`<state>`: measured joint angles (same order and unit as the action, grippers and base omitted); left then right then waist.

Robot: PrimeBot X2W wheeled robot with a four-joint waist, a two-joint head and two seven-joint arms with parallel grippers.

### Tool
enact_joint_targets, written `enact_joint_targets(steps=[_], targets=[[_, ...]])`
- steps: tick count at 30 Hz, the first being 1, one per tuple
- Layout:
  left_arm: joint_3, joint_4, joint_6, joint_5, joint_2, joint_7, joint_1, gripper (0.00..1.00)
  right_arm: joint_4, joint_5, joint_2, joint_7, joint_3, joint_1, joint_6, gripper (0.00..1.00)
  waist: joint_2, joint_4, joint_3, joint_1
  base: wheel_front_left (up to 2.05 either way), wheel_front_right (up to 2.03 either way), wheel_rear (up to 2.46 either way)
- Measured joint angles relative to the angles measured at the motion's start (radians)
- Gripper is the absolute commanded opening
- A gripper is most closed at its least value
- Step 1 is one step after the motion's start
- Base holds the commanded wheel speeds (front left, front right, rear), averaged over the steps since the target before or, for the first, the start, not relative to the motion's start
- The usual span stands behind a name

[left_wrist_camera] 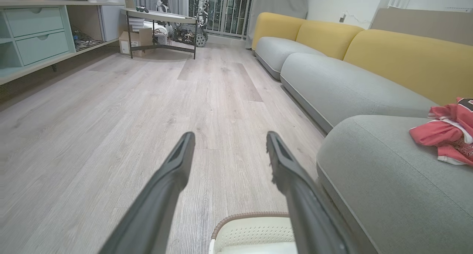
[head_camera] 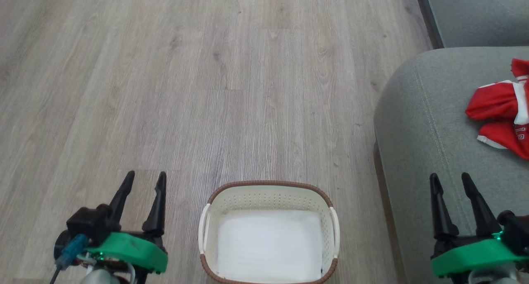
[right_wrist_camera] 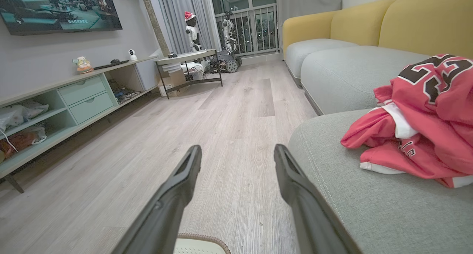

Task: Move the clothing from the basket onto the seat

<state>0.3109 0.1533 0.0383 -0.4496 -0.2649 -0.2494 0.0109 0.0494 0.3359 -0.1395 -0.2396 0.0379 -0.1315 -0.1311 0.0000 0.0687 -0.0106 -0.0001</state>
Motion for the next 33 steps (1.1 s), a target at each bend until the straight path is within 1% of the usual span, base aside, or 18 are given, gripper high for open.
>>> enact_joint_targets(steps=[5,11,16,24,25,31,33], targets=[[-0.027,0.016,-0.024,0.024,0.021,0.0,0.0,1.0,0.007,0.003,0.0,-0.003,-0.006,0.001,0.0,1.0,0.0,-0.003,0.001,0.0,0.0,0.0,0.0],[-0.039,0.037,-0.048,0.033,0.031,0.0,0.0,1.0,0.017,0.006,0.002,-0.004,-0.014,0.004,0.0,1.0,0.0,-0.007,0.003,0.0,0.0,0.0,0.0],[-0.059,0.047,-0.061,0.045,0.048,0.0,0.0,1.0,0.022,0.009,0.003,-0.007,-0.016,0.02,0.0,1.0,0.0,-0.012,0.004,0.0,0.0,0.0,0.0],[-0.071,0.07,-0.083,0.061,0.06,0.0,0.001,1.0,0.026,0.009,0.004,-0.008,-0.026,0.022,0.0,1.0,0.0,-0.015,0.002,0.0,0.0,0.0,0.0],[-0.072,0.071,-0.084,0.061,0.062,0.0,0.001,0.0,0.027,0.009,0.004,-0.009,-0.026,0.022,0.0,0.0,0.0,-0.015,0.001,0.0,0.0,0.0,0.0],[-0.059,0.153,-0.083,0.058,0.082,0.004,-0.048,0.0,0.123,0.009,0.015,-0.004,-0.043,-0.011,0.0,0.0,0.0,-0.015,0.001,0.0,0.0,0.0,0.0],[-0.06,0.164,-0.083,0.043,0.084,0.012,-0.066,0.0,0.13,0.025,0.016,-0.001,-0.043,-0.02,0.0,0.0,0.0,-0.016,0.001,0.0001,0.0,0.0,0.0]])
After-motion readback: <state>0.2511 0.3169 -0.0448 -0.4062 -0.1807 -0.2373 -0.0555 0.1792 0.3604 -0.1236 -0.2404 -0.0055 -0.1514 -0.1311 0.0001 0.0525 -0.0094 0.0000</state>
